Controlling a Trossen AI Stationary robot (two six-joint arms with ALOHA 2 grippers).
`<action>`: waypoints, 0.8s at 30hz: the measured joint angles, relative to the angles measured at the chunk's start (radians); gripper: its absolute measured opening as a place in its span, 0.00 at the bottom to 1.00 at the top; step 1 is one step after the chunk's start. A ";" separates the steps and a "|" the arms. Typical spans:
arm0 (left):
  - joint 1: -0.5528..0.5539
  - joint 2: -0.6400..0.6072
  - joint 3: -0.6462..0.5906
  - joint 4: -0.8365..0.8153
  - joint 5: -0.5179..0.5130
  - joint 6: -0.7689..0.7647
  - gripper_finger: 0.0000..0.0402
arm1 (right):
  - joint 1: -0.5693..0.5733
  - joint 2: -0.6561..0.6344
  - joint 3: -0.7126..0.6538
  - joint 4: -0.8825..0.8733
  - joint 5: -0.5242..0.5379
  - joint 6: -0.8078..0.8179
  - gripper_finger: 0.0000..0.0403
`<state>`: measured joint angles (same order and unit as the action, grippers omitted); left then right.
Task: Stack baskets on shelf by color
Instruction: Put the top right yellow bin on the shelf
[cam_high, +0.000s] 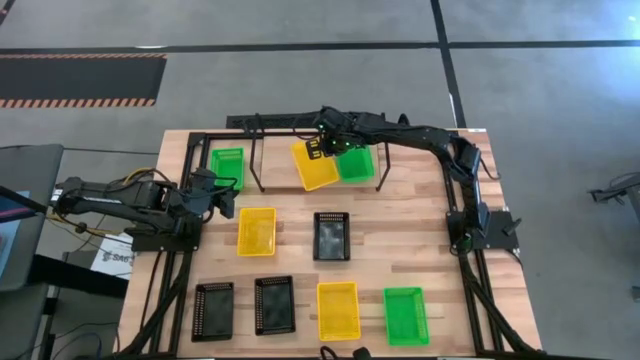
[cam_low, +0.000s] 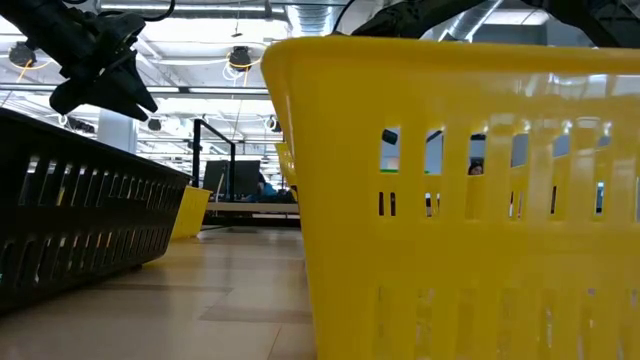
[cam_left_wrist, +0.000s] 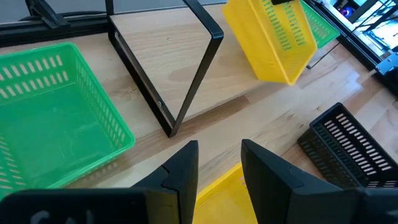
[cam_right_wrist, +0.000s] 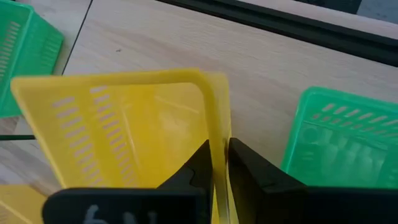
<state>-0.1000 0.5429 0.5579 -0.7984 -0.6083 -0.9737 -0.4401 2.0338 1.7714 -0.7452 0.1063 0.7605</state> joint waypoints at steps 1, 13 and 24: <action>0.000 0.000 0.000 0.000 0.000 0.000 0.27 | 0.000 0.000 0.000 0.000 0.001 -0.002 0.16; 0.000 0.000 0.000 0.000 0.000 -0.007 0.27 | 0.000 -0.001 -0.020 0.061 0.029 -0.010 0.16; 0.000 0.000 0.000 0.000 0.000 -0.007 0.27 | 0.001 0.000 -0.060 0.098 0.042 -0.009 0.14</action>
<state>-0.0999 0.5429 0.5579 -0.7986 -0.6085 -0.9806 -0.4392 2.0338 1.7112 -0.6475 0.1486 0.7517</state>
